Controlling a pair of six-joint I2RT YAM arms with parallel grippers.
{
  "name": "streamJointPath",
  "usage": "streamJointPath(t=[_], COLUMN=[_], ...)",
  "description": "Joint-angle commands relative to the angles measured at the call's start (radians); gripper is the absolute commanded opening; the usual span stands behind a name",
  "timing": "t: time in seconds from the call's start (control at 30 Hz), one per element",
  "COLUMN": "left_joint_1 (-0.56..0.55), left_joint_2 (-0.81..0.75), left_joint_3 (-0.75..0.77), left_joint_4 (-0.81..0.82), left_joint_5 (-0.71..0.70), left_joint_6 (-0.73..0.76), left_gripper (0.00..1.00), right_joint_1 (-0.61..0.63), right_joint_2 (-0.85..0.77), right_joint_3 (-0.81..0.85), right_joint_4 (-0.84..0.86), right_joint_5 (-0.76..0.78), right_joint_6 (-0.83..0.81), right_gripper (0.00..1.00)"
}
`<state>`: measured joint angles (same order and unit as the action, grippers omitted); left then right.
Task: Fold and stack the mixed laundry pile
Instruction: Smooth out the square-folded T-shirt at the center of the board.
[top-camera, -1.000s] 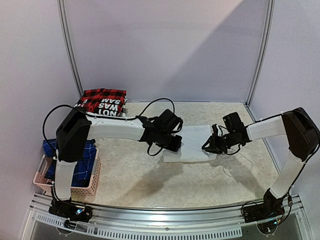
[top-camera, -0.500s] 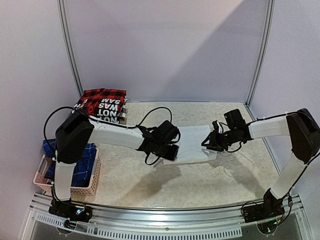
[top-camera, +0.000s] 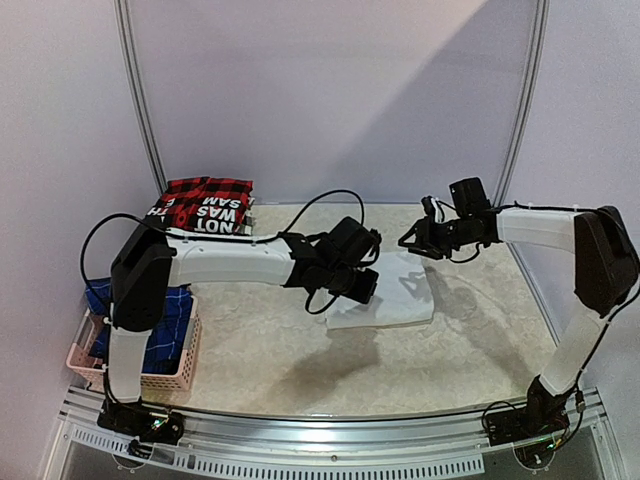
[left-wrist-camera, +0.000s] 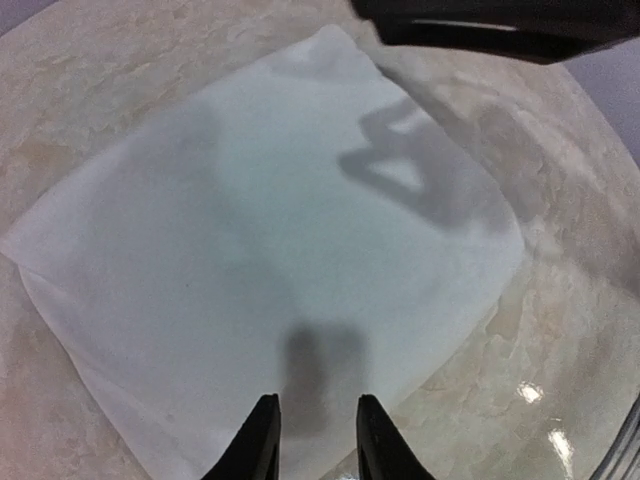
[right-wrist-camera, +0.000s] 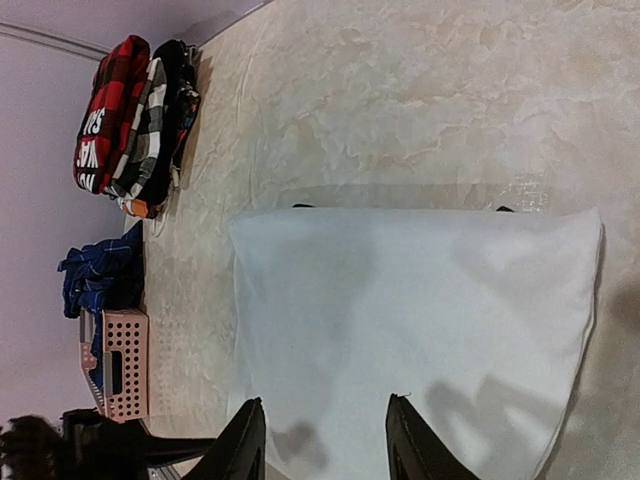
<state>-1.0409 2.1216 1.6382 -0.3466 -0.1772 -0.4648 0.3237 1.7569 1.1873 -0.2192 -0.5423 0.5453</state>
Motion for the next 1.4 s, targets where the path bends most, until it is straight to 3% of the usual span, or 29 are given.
streamJointPath(t=[0.0,0.37,0.57,0.93,1.2,1.37], left_joint_1=[-0.013,-0.007,-0.004,-0.042,-0.142,-0.197], left_joint_2=[0.055,0.250,0.323,0.257,0.106,0.033], left_joint_3=[0.087,0.272,0.287,-0.016,-0.260,-0.257], left_joint_4=[-0.027,-0.056,-0.039,0.158,0.265,0.245], left_joint_5=[0.042,0.116,0.136,0.202,0.166,0.137], left_joint_6=[0.042,0.069,0.058,-0.030,-0.078,-0.074], left_gripper=[0.28,0.28,0.27,0.23,0.22,0.24], right_joint_1=[-0.040,-0.104,-0.104,-0.104,-0.084,-0.019], right_joint_2=[0.138,0.436,0.515,0.515,0.325,0.206], right_joint_3=[0.079,0.275,0.267,0.136,-0.105,-0.103], right_joint_4=[-0.027,-0.005,0.025,0.078,0.146,0.095], right_joint_5=[-0.085,-0.258,-0.264,-0.233,-0.187,-0.159], right_joint_6=[-0.041,-0.092,-0.080,-0.065,-0.039,-0.040], right_gripper=[0.41,0.35,0.32,0.31,0.31,0.33])
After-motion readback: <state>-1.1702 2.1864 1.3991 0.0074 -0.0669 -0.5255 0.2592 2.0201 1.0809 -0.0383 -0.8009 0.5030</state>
